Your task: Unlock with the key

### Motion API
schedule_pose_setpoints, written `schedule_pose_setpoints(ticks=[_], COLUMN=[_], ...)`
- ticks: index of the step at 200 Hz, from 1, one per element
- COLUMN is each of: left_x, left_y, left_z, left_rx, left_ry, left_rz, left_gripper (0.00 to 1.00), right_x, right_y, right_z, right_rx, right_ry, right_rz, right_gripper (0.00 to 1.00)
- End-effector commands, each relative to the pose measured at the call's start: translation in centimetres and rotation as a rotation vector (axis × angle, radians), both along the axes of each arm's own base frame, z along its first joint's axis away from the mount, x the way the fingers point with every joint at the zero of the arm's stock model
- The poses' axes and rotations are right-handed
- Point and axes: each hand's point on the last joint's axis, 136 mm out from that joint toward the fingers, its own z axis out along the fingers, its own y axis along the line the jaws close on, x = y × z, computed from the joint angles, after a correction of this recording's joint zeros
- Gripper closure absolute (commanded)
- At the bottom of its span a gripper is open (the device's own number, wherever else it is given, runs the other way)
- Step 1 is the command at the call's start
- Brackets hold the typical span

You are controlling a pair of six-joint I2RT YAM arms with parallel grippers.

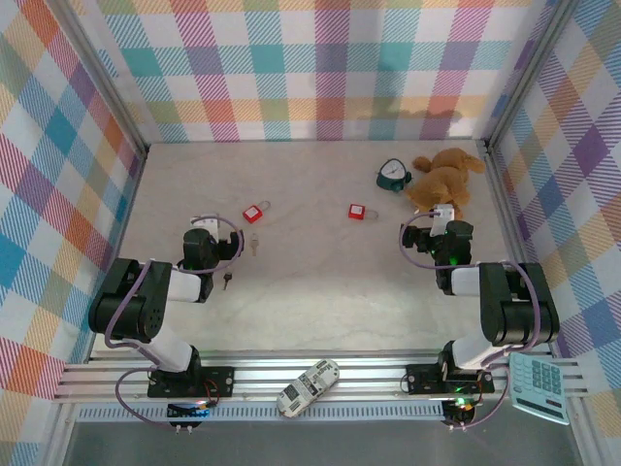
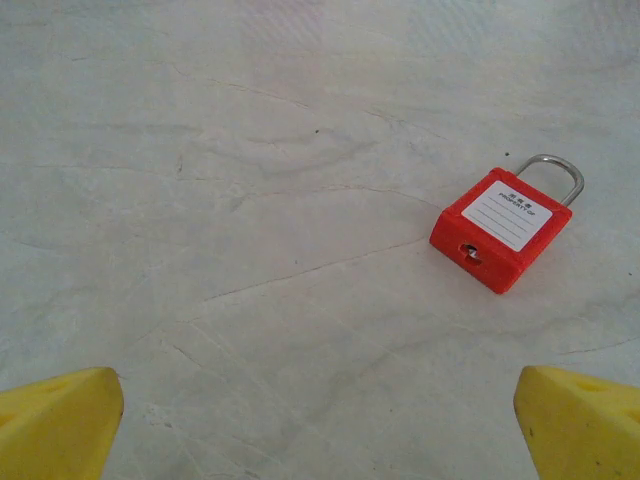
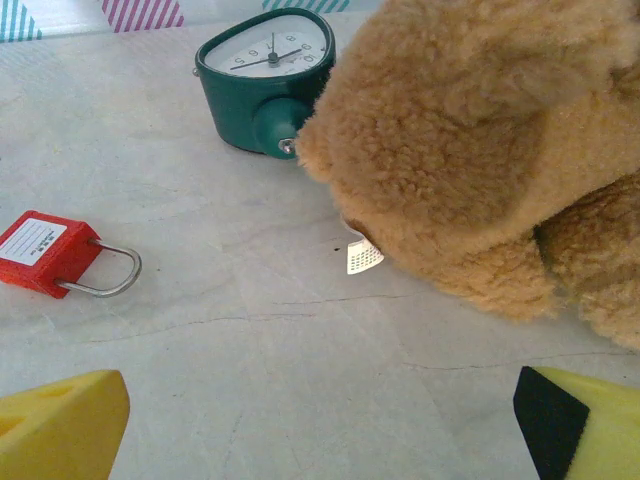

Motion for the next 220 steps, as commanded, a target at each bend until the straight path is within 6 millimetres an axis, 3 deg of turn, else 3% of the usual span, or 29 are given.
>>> schedule_pose_setpoints(ticks=[1,220], left_x=[0.53,0.68], left_y=[0.28,0.48], left_z=[1.61,1.59], left_rx=[0.005,0.005], left_ry=[-0.053,-0.046], left_rz=[0.001,0.014], left_gripper=[0.00,0.00], right_x=[0.46,0.47], right_y=[0.05,0.07], right_z=[0.91,0.93], right_rx=[0.003,0.004], right_ry=[-0.023,-0.024], right_rz=[0.013,0.013], right_gripper=[0.01,0.01])
